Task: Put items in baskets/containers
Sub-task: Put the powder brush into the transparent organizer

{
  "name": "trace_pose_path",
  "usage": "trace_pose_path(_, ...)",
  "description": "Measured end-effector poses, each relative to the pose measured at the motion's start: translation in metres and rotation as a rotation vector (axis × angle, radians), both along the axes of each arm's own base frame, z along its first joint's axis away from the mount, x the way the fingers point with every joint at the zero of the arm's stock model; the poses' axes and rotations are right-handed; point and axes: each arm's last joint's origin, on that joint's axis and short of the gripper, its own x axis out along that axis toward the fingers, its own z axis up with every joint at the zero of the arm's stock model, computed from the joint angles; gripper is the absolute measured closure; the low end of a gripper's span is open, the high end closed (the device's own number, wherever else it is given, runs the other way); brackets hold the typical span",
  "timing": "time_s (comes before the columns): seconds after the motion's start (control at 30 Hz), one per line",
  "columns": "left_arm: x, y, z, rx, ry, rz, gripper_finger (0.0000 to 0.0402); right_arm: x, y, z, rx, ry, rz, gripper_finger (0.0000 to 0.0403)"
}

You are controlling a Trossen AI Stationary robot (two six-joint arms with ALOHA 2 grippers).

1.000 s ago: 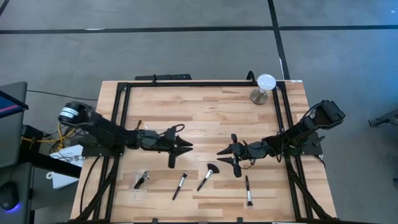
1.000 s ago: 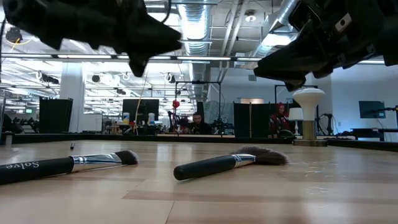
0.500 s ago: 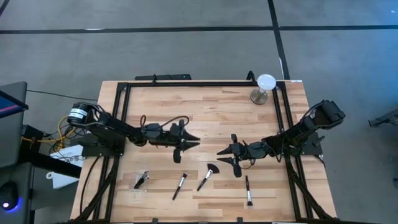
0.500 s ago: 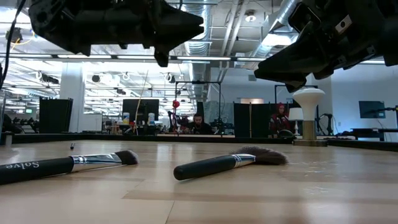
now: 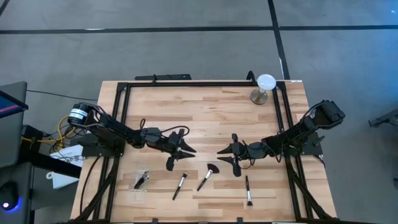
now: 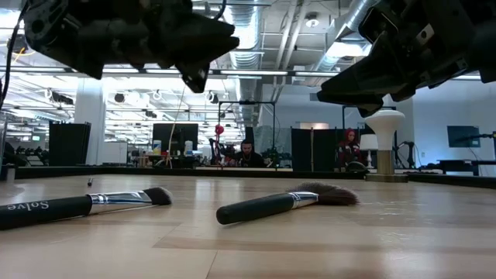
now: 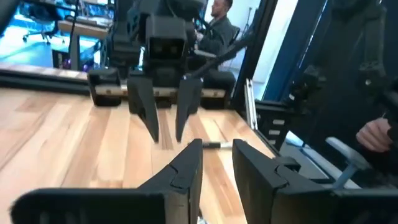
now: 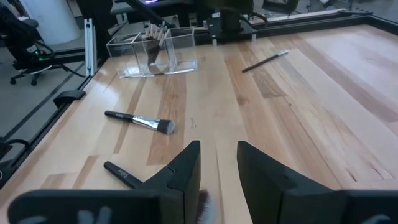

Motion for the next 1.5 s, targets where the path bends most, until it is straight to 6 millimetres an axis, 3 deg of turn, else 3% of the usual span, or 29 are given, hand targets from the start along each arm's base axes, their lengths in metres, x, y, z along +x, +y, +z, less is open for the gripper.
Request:
trace_pose_path(0.63,-0.0064,0.003,-0.009,0.096,0.009,0.047,0.0317,0.0001,-0.0015,-0.0003,-0.034,-0.002,-0.037,0.0305)
trace_pose_path(1.5,-0.0063,0.0029,-0.0083,0.03,0.022,0.052,0.0317,0.0027,-0.007,-0.0002,-0.045,0.0,0.003,0.0305)
